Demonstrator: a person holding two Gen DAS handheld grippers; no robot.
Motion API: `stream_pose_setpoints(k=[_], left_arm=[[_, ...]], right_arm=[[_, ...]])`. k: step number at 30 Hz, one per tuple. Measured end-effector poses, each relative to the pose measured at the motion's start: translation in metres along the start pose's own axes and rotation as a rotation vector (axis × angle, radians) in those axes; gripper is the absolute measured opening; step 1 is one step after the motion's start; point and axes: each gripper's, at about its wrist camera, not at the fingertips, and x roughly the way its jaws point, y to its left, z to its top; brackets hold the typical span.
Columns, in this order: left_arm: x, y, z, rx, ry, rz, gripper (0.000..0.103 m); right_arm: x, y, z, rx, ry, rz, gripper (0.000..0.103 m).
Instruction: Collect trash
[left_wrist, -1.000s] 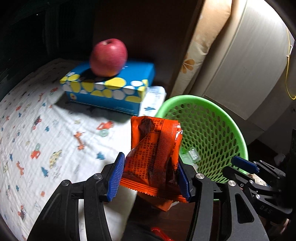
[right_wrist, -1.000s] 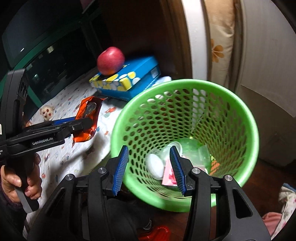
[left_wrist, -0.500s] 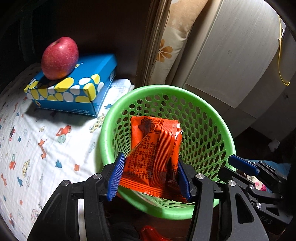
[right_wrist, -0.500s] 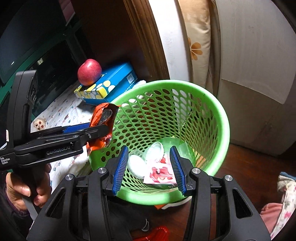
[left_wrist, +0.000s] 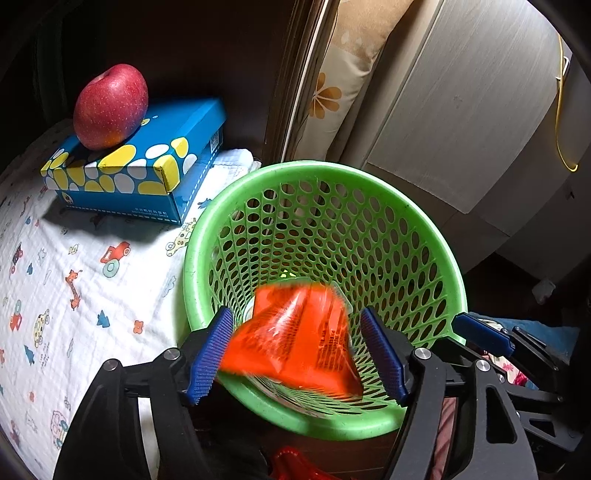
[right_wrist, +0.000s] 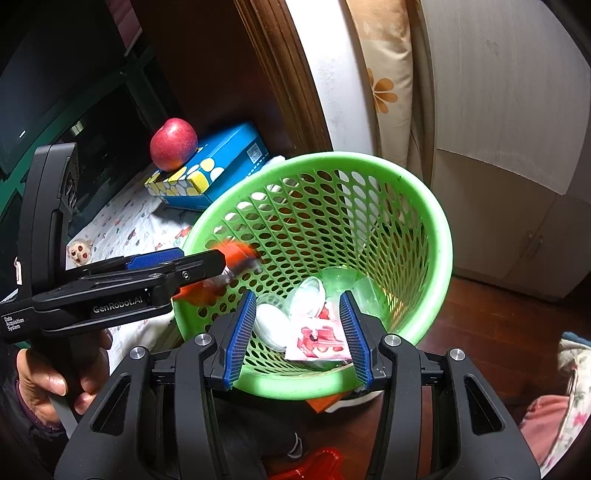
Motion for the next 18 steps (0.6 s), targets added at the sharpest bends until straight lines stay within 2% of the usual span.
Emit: stream_pose_setpoints(k=[3, 6, 10, 18], left_arm=[[-0.005, 0.002, -0.001, -0.01, -0.012, -0.004, 0.078], [-0.014, 0.006, -0.002, -0.019, -0.026, -0.008, 0.079], [-0.027, 0.017, -0.005, -0.043, -0.05, 0.011, 0.081], [-0.056, 0.052, -0.023, -0.115, -0.082, 0.087, 0.084]], right_arm=[[0.0, 0.001, -0.001, 0.0, 0.0, 0.0, 0.049], [0.0, 0.001, -0.001, 0.0, 0.0, -0.001, 0.054], [-0.002, 0.007, -0.002, -0.007, -0.001, 0.003, 0.055], [0.0, 0.024, -0.003, -0.033, 0.001, 0.021, 0.061]])
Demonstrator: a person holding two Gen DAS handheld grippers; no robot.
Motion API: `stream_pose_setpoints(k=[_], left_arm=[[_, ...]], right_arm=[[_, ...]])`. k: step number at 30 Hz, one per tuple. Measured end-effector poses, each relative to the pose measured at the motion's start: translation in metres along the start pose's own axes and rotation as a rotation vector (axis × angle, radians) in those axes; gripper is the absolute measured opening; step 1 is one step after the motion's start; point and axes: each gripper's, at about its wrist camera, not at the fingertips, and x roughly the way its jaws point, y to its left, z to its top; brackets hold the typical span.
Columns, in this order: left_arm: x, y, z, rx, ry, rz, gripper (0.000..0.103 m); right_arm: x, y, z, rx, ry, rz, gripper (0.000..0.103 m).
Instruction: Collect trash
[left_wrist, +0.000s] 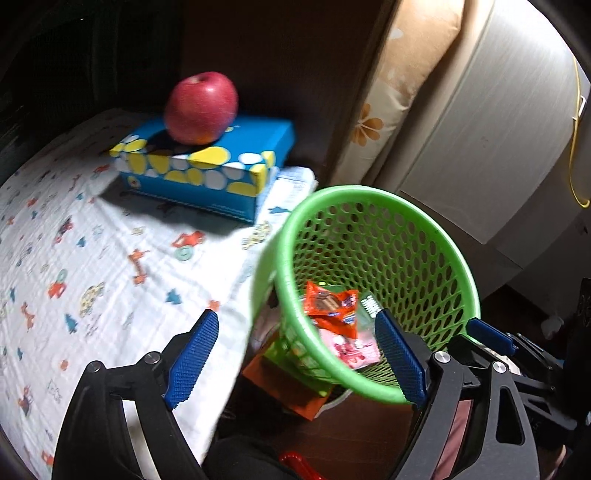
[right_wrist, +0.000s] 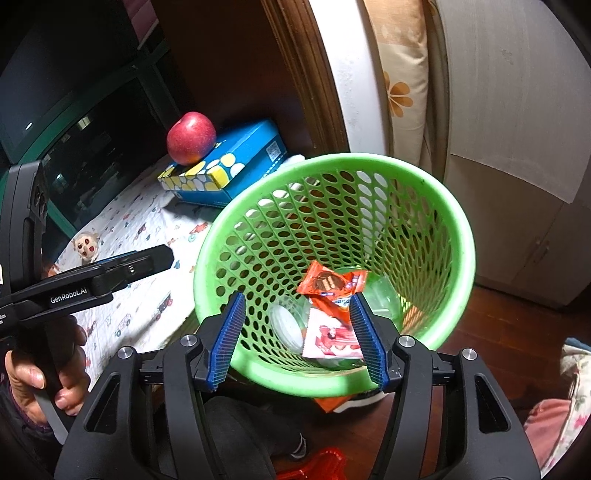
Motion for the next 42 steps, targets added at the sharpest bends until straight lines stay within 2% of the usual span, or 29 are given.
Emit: stream_pose_setpoints(k=[13, 20, 28, 32, 42], left_arm=[[-0.048, 0.059, -0.023, -0.084, -0.071, 0.181, 0.09], [-0.074, 0.083, -0.039, -0.116, -0.099, 0.254, 0.093], [-0.097, 0.109, -0.053, -0.169, -0.123, 0.32, 0.093], [-0.108, 0.115, -0.058, -0.18, -0.139, 0.355, 0.094], [-0.138, 0.127, -0.069, -0.217, -0.205, 0.455, 0.095]], right_arm=[[0.002, 0.048, 0.003, -0.096, -0.011, 0.027, 0.074], [-0.001, 0.076, 0.004, -0.139, -0.035, 0.04, 0.082], [-0.003, 0.102, 0.004, -0.168, -0.045, 0.054, 0.085], [-0.007, 0.115, 0.002, -0.197, -0.06, 0.06, 0.09], [-0.006, 0.145, -0.002, -0.247, -0.082, 0.109, 0.091]])
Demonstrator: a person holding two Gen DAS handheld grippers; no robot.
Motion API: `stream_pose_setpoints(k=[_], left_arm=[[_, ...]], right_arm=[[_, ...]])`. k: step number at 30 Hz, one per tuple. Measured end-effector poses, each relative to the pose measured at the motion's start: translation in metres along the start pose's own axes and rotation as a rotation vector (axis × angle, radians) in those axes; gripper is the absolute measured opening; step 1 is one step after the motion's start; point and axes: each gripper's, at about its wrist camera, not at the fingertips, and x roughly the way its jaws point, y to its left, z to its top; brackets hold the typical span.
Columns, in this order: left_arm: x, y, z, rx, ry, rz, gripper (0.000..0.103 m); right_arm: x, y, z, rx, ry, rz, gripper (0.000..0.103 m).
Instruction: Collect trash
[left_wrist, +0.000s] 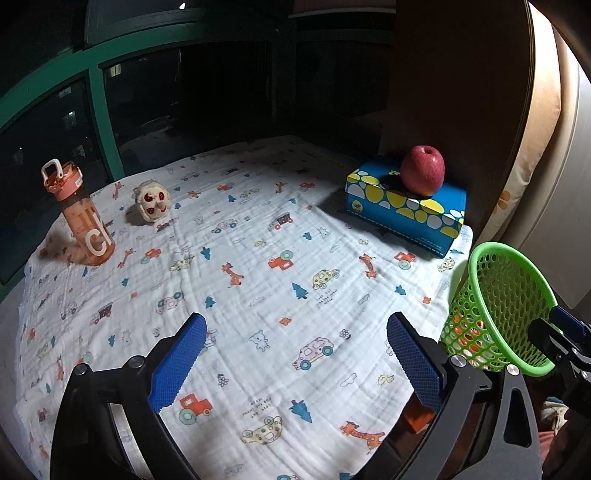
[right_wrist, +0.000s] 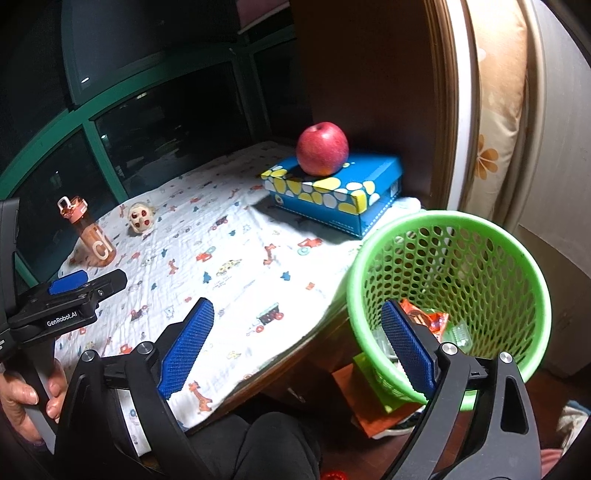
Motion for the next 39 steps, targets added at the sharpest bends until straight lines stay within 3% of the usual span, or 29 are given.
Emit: stream_pose_setpoints(k=[13, 39], left_arm=[[-0.014, 0.016, -0.002, -0.025, -0.038, 0.078, 0.095], [-0.017, 0.023, -0.002, -0.038, -0.054, 0.153, 0.095]], right_arm=[[-0.001, 0.024, 0.002, -0.052, -0.03, 0.041, 0.093], [0.005, 0.026, 0.003, -0.057, -0.013, 0.063, 0.093]])
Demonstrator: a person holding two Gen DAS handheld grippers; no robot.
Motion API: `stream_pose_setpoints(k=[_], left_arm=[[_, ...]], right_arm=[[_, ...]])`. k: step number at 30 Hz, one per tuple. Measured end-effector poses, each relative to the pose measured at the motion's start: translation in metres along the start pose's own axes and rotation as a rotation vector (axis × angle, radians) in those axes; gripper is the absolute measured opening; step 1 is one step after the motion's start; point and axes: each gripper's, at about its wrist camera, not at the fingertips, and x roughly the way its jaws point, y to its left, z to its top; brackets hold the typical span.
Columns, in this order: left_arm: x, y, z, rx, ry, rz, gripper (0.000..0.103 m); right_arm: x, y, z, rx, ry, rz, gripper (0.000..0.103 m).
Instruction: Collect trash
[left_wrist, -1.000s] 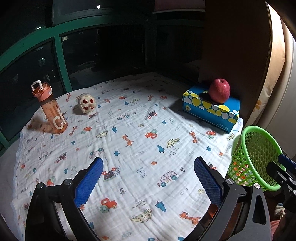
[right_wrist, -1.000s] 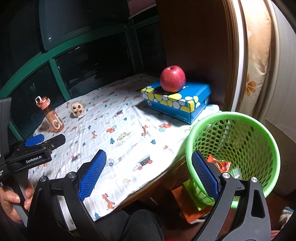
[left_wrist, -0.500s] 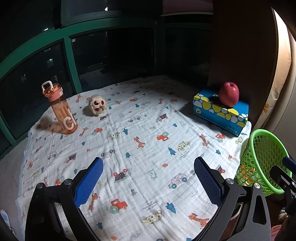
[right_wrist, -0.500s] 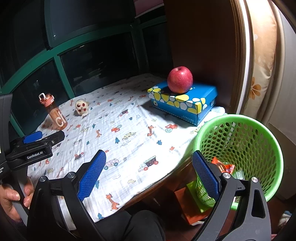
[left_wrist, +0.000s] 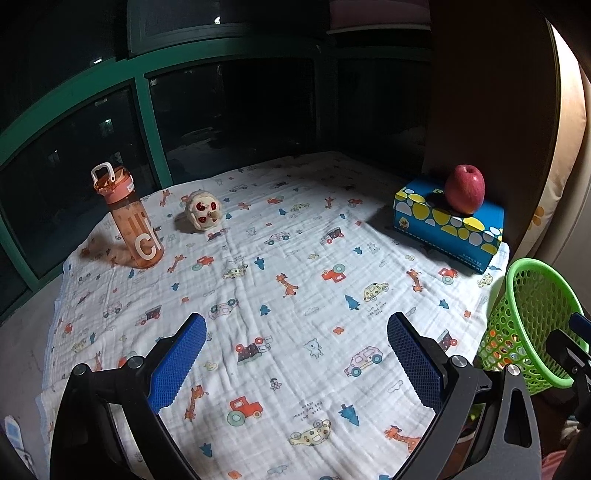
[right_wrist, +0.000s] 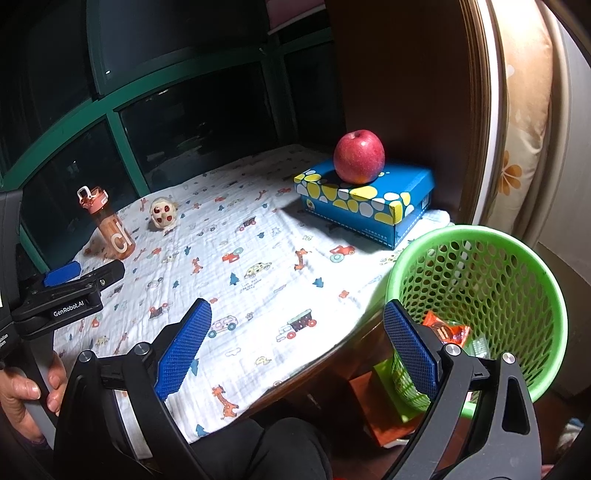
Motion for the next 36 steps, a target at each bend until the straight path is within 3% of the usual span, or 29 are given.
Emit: stream_pose_setpoints(k=[36], left_arm=[[-0.012, -0.003, 0.002, 0.0, -0.039, 0.013, 0.095]], right_arm=[[-0.001, 0.003, -0.002, 0.009, -0.012, 0.014, 0.093]])
